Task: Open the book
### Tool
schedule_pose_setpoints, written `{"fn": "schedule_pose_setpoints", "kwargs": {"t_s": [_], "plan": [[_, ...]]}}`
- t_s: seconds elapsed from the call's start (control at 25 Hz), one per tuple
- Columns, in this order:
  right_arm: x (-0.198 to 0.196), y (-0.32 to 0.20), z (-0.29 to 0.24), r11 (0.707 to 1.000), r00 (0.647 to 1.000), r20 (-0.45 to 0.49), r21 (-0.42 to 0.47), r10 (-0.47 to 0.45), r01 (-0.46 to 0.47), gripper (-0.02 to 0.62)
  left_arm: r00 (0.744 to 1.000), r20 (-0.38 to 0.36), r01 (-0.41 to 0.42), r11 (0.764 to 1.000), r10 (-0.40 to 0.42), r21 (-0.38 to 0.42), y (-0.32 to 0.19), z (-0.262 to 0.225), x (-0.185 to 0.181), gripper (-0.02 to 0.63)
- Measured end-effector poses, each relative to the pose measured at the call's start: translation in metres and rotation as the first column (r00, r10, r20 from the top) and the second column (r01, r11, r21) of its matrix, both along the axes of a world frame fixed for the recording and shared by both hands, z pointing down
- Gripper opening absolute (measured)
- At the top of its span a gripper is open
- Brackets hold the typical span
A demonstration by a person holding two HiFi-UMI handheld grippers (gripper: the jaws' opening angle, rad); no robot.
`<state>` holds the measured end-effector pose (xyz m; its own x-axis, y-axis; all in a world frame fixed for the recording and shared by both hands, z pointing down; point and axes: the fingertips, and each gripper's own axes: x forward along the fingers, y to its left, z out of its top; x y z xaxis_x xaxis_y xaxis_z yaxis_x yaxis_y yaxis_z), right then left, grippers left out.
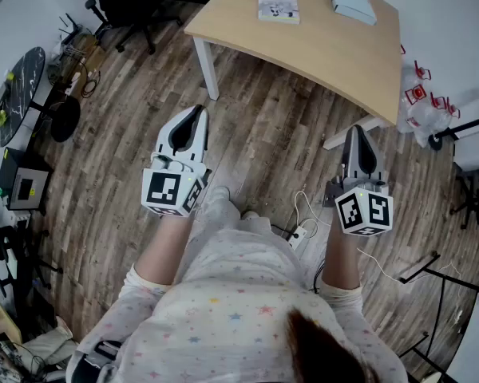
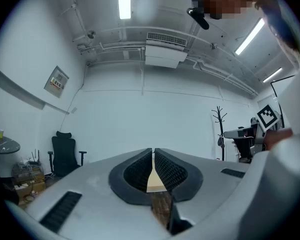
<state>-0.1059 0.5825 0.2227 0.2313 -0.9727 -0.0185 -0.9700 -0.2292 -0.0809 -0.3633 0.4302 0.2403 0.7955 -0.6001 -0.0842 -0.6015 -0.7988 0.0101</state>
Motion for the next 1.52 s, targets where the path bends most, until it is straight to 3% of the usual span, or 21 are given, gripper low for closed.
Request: {"fn": "schedule_pose_setpoints", "kwargs": {"t_s": [0.4, 0.64, 0.68, 0.76, 0.84, 0.96, 1.2, 1.52], "plan": [[-0.005, 0.023, -0.008, 0.999, 1.000, 0.009, 0.048, -0.008, 0.007, 0.002, 1.000, -0.005, -0.006, 1.000, 0.006, 0.011, 0.021, -0.005, 0.000, 0.025], [0.000, 0.026, -0.003, 1.000, 1.000, 0.020, 0.017, -0.005, 0.005, 0.002, 1.000, 0.005, -0.006, 1.000, 0.006, 0.008, 0.028, -0.005, 0.008, 0.028], [0.000, 0.024, -0.001, 1.000, 1.000, 0.023, 0.007, -0.009, 0.009, 0.012, 1.000, 0.008, -0.005, 1.000, 0.005, 0.003, 0.028, -0.004, 0.009, 0.036], [0.001, 0.020, 0.003, 1.000, 0.999, 0.035, -0.005, -0.018, 0.018, 0.090, 1.000, 0.019, 0.012, 1.000, -0.011, -0.011, 0.024, 0.000, 0.010, 0.156], [0.003, 0.016, 0.006, 1.000, 0.999, 0.047, -0.004, -0.023, 0.024, 0.131, 0.999, 0.027, 0.029, 0.999, -0.028, -0.032, 0.018, 0.005, 0.010, 0.220], [0.009, 0.007, 0.009, 0.999, 0.998, 0.061, 0.004, -0.032, 0.032, 0.190, 0.999, 0.033, 0.039, 0.998, -0.037, -0.044, 0.007, 0.011, 0.016, 0.235], [0.031, -0.028, 0.011, 0.999, 0.997, 0.062, 0.012, -0.046, 0.045, 0.189, 0.997, 0.037, 0.076, 0.996, -0.074, -0.049, -0.033, 0.017, 0.041, 0.250], [0.075, -0.114, 0.001, 0.998, 0.997, 0.047, 0.016, -0.054, 0.054, 0.172, 0.999, 0.028, 0.039, 0.998, -0.038, -0.044, -0.117, 0.009, 0.099, 0.250]]}}
